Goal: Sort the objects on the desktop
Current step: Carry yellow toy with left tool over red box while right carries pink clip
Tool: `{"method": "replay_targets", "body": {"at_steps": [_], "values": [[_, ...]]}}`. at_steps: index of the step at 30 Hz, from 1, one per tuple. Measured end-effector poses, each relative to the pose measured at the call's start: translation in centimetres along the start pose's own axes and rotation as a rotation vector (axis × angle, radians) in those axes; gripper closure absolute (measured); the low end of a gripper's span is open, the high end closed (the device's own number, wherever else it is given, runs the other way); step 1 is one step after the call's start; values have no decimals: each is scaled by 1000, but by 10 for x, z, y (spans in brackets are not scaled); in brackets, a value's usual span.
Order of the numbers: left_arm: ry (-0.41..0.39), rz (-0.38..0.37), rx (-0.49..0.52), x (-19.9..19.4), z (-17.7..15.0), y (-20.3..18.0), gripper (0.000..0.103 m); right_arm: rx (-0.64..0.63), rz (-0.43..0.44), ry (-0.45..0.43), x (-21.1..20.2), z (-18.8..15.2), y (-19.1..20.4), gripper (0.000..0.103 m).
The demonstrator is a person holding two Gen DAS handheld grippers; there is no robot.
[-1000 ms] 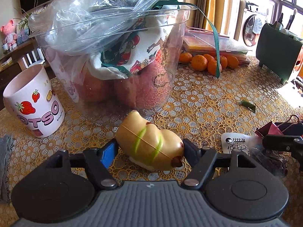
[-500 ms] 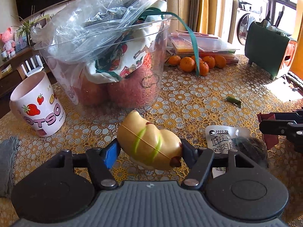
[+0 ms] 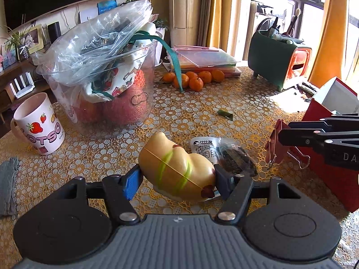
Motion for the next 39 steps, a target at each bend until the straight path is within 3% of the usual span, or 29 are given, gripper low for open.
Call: {"method": "replay_targets", "body": {"at_steps": [24, 39], "values": [[-36, -95, 80, -108, 4, -98, 36, 43, 39, -88, -137, -27, -8, 82], [-56, -186, 177, -123, 28, -185, 36, 71, -2, -174, -199, -26, -52, 82]]}}
Point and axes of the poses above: each gripper's, at about its wrist camera, not at the fingertips, and x roughly the way its jaws point, y to its left, z to its top, the point moved 1 cm from there along x, roughly the way its jaws point, and after that the axes turned 8 degrees about x, right-handed, at the moved point
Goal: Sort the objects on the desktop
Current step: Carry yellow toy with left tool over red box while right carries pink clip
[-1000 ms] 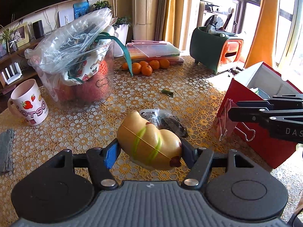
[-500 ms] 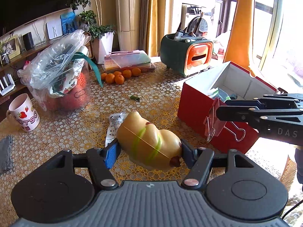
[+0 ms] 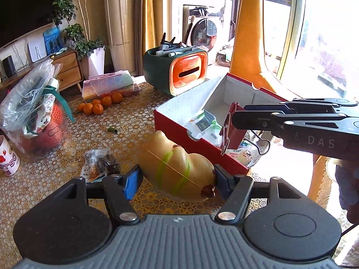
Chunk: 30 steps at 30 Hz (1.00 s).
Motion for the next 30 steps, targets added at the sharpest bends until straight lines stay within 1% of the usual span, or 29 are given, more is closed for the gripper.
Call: {"method": "replay_targets", "body": {"at_steps": [7, 15, 23, 30], "values": [[-4, -36, 44, 19, 24, -34, 36, 22, -53, -27, -16, 4, -38, 82], [-6, -51, 80, 47, 52, -62, 36, 50, -125, -58, -23, 14, -85, 82], [-9, -35, 142, 85, 78, -84, 36, 107, -184, -67, -14, 19, -131, 82], [50, -22, 111, 129, 88, -89, 36, 133, -224, -38, 8, 17, -159, 82]]}}
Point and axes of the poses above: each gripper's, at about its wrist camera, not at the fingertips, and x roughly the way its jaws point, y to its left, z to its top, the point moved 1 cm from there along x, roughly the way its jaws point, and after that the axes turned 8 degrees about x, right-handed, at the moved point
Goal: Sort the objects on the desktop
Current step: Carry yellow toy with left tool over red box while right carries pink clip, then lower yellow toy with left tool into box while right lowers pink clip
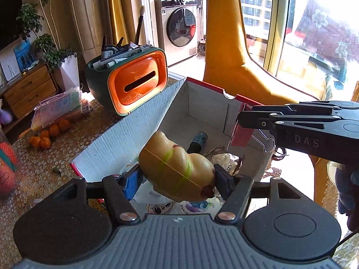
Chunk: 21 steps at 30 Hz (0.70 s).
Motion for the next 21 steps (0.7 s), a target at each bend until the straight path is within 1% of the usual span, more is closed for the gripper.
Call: {"method": "replay_targets", "body": {"at_steps": [3, 8, 14, 21], "values": [[17, 25, 15, 15, 4, -3, 36, 11, -18, 13, 13, -2, -9, 82], [52, 16, -19, 33, 6, -1, 36, 27, -39, 43, 33, -9, -20, 82], [90, 10, -6, 48, 1, -4, 36, 8, -39, 81, 46, -18, -19, 82], [126, -5, 25, 58, -6, -7, 35, -24, -38, 96, 53, -20, -14, 80]]}}
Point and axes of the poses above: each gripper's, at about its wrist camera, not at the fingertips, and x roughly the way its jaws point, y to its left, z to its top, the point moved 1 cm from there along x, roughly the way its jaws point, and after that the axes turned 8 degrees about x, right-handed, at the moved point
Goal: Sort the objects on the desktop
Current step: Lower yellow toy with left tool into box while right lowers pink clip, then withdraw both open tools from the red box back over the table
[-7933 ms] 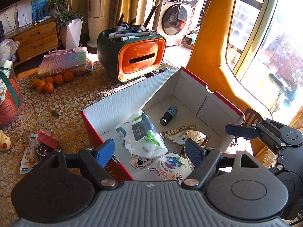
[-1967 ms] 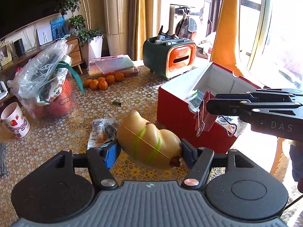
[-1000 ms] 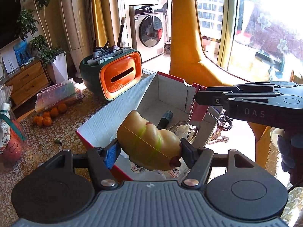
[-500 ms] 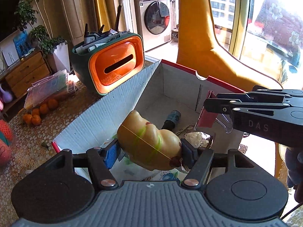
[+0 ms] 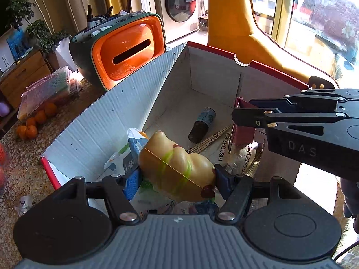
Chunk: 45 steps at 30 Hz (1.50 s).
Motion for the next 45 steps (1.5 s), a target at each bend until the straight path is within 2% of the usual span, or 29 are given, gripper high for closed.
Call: {"method": "replay_targets", "body": {"at_steps": [6, 7, 10, 11, 13, 17, 19, 29, 32, 34, 45], "values": [[9, -12, -8, 0, -3, 1, 31, -10, 2, 20, 4, 2, 5, 71], [5, -7, -9, -2, -3, 2, 31, -11, 3, 22, 4, 2, 6, 66], [-11, -7, -29, -7, -5, 5, 26, -12, 3, 25, 3, 3, 8, 64], [-15, -18, -45, -9, -7, 7, 21, -12, 1, 25, 2, 3, 8, 62], [-28, -35, -67, -14, -10, 10, 19, -4, -1, 21, 0, 4, 8, 49], [-56, -40, -71, -27, -16, 9, 19, -3, 3, 15, -6, 6, 9, 47], [-75, -47, -79, -35, -18, 9, 18, -6, 3, 9, -10, 7, 11, 39], [-155, -69, -121, -82, -34, 15, 16, -32, 18, 2, -34, 5, 27, 36], [-190, -39, -151, -99, -42, 22, 16, -37, 26, -4, -42, 4, 33, 34], [-204, -41, -169, -109, -47, 28, 16, -44, 32, -11, -49, 4, 38, 28], [-250, -17, -230, -153, -88, 61, 16, -121, 87, -42, -85, -6, 85, 16]]}}
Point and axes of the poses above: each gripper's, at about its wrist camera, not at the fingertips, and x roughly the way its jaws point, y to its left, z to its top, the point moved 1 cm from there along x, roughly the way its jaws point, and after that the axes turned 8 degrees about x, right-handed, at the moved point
